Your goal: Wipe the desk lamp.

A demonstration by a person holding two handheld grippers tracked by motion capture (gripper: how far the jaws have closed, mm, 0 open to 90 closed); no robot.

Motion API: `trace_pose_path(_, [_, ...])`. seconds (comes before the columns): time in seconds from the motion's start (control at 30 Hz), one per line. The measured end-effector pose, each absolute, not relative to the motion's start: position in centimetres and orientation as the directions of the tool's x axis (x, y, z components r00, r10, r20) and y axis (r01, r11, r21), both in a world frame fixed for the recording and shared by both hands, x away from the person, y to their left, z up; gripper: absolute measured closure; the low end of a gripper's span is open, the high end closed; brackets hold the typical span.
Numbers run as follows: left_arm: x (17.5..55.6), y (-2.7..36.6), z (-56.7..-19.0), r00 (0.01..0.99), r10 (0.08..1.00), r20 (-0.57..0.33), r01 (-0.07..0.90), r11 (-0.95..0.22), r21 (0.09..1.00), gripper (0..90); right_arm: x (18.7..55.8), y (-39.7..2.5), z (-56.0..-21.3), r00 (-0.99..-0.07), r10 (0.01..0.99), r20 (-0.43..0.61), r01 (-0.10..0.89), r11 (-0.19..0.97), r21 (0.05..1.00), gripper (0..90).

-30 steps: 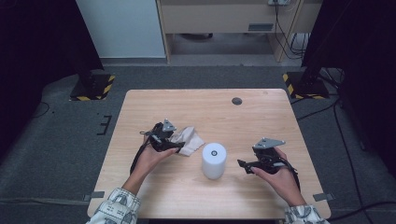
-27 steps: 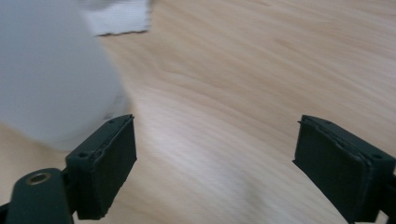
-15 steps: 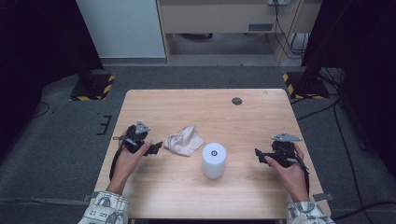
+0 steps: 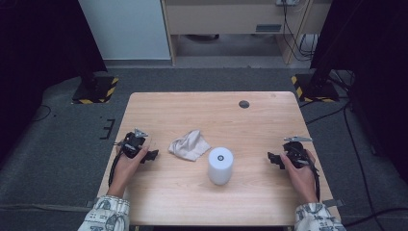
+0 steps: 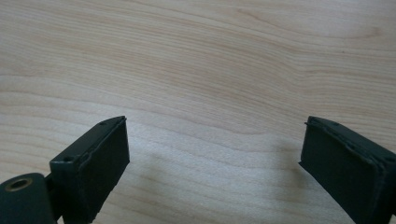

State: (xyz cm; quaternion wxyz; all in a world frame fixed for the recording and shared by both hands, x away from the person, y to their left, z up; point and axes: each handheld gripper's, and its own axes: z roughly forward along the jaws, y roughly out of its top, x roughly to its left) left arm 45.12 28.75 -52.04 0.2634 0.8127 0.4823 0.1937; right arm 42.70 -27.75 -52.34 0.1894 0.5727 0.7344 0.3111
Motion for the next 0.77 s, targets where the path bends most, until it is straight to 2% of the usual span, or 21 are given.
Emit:
trace_pose_path(0.17, [45.2,28.8,-52.5,0.467,0.883,0.054,0.684,-0.399,0.611,4.7,42.8,-27.7,-52.8,-0.266,0.961,0.079,0.738,0.150,0.657,7.8])
trace_pose_path(0.4, [45.3,28.8,-52.9,0.468,0.884,0.013,0.686,-0.372,0.625,2.5,42.9,-27.0,-53.1,-0.266,0.964,0.023,0.733,0.187,0.654,6.8])
trace_pose_path(0.53, [45.3,29.0,-53.2,0.465,0.885,0.005,0.678,-0.359,0.641,0.0,42.9,-26.4,-53.6,-0.266,0.964,-0.001,0.710,0.196,0.677,1.9])
trace_pose_path(0.6, [45.2,28.9,-53.3,0.466,0.885,0.002,0.670,-0.354,0.653,0.0,42.7,-26.3,-54.0,-0.269,0.963,-0.001,0.682,0.191,0.706,1.9])
trace_pose_path(0.77, [45.2,28.6,-53.4,0.475,0.880,0.002,0.655,-0.355,0.667,0.0,42.7,-26.0,-54.0,-0.275,0.961,-0.002,0.680,0.196,0.706,1.7])
